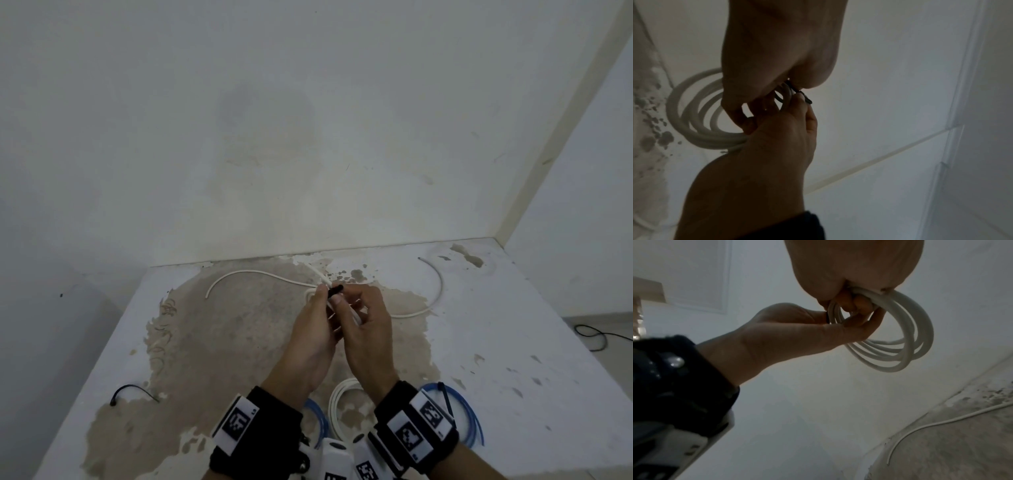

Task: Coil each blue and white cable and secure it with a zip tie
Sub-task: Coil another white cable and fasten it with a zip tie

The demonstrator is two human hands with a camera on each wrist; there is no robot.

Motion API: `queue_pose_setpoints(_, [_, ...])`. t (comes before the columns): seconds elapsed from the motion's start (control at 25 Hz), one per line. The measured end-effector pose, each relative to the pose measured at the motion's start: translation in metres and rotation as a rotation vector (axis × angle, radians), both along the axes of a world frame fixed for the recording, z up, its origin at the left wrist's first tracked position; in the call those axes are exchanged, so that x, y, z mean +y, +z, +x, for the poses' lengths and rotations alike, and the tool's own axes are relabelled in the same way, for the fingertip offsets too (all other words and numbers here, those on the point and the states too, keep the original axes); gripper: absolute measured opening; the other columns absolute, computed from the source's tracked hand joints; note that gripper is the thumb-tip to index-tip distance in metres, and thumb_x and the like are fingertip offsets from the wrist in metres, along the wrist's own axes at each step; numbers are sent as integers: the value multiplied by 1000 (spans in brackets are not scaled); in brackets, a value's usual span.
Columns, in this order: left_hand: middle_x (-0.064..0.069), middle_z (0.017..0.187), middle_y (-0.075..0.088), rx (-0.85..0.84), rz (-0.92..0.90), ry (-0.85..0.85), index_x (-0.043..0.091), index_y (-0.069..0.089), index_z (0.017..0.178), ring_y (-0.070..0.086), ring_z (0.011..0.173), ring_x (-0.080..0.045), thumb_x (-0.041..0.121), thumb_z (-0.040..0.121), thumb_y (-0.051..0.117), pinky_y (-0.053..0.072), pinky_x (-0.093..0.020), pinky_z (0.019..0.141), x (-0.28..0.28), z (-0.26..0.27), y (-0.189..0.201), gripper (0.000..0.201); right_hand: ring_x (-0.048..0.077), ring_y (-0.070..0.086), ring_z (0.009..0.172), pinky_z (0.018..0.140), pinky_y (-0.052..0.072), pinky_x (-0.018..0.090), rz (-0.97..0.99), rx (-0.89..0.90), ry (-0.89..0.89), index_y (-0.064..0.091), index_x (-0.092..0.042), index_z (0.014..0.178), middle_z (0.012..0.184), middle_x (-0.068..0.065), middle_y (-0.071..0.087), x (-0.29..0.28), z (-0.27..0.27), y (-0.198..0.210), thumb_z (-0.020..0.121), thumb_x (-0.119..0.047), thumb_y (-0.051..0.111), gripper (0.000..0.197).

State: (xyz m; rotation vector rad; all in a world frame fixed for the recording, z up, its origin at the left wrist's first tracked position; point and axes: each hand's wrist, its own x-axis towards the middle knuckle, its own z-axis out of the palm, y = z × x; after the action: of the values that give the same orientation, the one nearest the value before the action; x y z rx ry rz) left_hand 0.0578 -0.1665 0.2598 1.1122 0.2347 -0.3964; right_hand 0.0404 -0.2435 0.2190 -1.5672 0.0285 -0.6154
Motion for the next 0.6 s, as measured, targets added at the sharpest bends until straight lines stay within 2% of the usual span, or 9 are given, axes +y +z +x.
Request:
queue_pose_setpoints(0.12, [-13, 108, 73, 0, -15, 49, 5, 63, 116, 72, 94, -19, 35, 105, 36, 56, -31, 80, -2, 2, -4, 42, 12, 65, 94, 80, 54, 20, 37, -63, -37, 68, -43, 98, 101, 2, 59, 5, -2, 1, 92, -30, 65, 15])
queue_pose_setpoints(0.2, [-14, 110, 72, -3, -41, 47, 3, 62, 118, 71, 98, -21, 34, 105, 37, 57, -30, 76, -2, 3, -4, 42, 7, 61, 91, 76, 52, 18, -15, -46, -109, 71, -30, 99, 99, 0, 54, 7, 0, -1, 93, -25, 67, 9])
queue_pose_setpoints(0.28, [-13, 99, 75, -11, -60, 51, 3, 62, 115, 74, 88, -20, 33, 105, 37, 59, -28, 66, 2, 4, -5, 40, 7, 59, 91, 75, 52, 20, -82, -28, -148, 74, -22, 97, 98, -1, 54, 9, 2, -1, 93, -18, 68, 8])
queue_pose_setpoints(0.32, [-12, 95, 76, -30, -47, 52, 3, 61, 115, 74, 85, -19, 33, 105, 37, 59, -28, 66, 4, 5, -5, 39, 9, 59, 91, 75, 52, 21, -108, -27, -146, 75, -19, 97, 97, -2, 55, 8, 2, -1, 93, -17, 69, 8])
queue_pose_setpoints(0.44, [-12, 106, 73, -170, 154, 11, 7, 61, 120, 71, 98, -23, 38, 104, 36, 57, -42, 86, 14, 9, -17, 44, 13, 65, 80, 68, 54, 23, -75, -10, -49, 75, -16, 97, 93, -1, 64, 0, 1, 4, 93, -13, 69, 8])
queue_pose_setpoints(0.48, [-12, 100, 72, -209, 196, -14, 7, 62, 119, 71, 93, -23, 40, 104, 35, 57, -43, 84, 17, 9, -19, 45, 15, 67, 75, 63, 55, 28, -37, 20, -4, 75, -16, 96, 92, -2, 67, -4, 2, 7, 93, -13, 69, 8])
queue_pose_setpoints(0.52, [-11, 85, 66, -220, 204, -22, 5, 64, 116, 68, 78, -20, 39, 104, 36, 56, -39, 73, 19, 8, -19, 46, 18, 68, 71, 59, 56, 33, -1, 61, 40, 75, -16, 95, 91, -4, 68, -8, 1, 11, 94, -14, 68, 7])
queue_pose_setpoints(0.56, [-9, 71, 55, -213, 194, -12, 5, 66, 112, 59, 64, -18, 37, 104, 37, 50, -34, 61, 20, 8, -18, 45, 20, 69, 69, 56, 57, 35, 38, 103, 86, 75, -15, 95, 92, -4, 69, -11, 1, 14, 94, -14, 68, 8])
queue_pose_setpoints(0.6, [-9, 67, 45, -193, 181, 9, 5, 68, 106, 51, 59, -18, 35, 104, 38, 43, -31, 55, 21, 9, -15, 42, 22, 70, 69, 54, 57, 35, 83, 139, 126, 76, -13, 95, 94, -4, 70, -13, 0, 17, 94, -14, 67, 8])
